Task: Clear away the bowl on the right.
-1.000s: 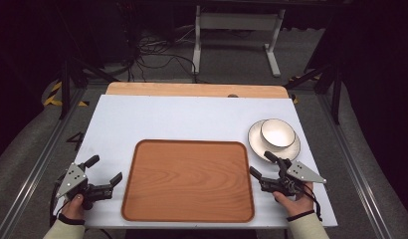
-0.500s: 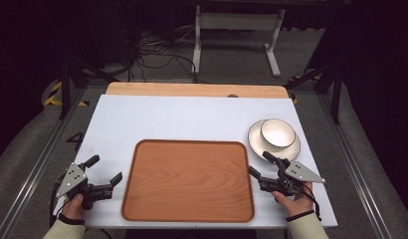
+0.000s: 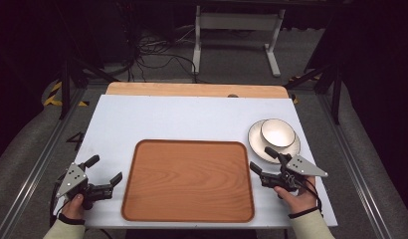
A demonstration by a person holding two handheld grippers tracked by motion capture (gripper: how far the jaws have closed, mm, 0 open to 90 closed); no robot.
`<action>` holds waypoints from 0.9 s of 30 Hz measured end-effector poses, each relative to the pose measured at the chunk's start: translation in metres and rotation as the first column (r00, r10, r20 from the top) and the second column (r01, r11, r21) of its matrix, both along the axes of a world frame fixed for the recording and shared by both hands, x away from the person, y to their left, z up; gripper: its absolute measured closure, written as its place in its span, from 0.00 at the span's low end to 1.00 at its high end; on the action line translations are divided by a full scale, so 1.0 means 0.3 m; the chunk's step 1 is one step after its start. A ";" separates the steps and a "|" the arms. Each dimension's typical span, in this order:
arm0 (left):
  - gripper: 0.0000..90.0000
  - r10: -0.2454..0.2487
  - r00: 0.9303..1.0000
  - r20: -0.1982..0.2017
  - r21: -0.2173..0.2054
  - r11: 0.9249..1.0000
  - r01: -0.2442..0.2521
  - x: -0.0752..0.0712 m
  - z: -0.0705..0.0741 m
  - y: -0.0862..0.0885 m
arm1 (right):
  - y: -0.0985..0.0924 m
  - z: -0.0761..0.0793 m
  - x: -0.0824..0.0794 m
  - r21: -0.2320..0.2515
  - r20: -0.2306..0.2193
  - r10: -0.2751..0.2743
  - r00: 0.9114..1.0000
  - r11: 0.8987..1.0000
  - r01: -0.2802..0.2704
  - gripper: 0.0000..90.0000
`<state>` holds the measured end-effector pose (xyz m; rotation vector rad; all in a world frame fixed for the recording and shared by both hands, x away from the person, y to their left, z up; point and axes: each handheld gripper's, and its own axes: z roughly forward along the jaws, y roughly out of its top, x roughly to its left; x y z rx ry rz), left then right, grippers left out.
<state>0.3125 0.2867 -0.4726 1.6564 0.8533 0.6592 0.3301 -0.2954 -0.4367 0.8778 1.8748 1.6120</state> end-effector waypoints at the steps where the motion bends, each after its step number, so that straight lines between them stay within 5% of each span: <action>1: 0.00 -0.002 1.000 0.000 0.002 1.000 0.002 0.000 0.000 0.001 | 0.000 0.009 0.003 -0.004 0.000 0.001 1.000 1.000 -0.001 0.22; 7: 0.00 -0.001 1.000 -0.004 0.003 1.000 0.001 0.001 0.001 0.001 | 0.008 0.056 0.024 0.005 -0.028 0.009 1.000 1.000 -0.009 0.22; 27: 0.00 -0.001 1.000 -0.002 0.000 1.000 0.001 0.002 0.000 0.001 | -0.027 0.177 0.067 0.004 -0.010 -0.018 1.000 1.000 0.018 0.23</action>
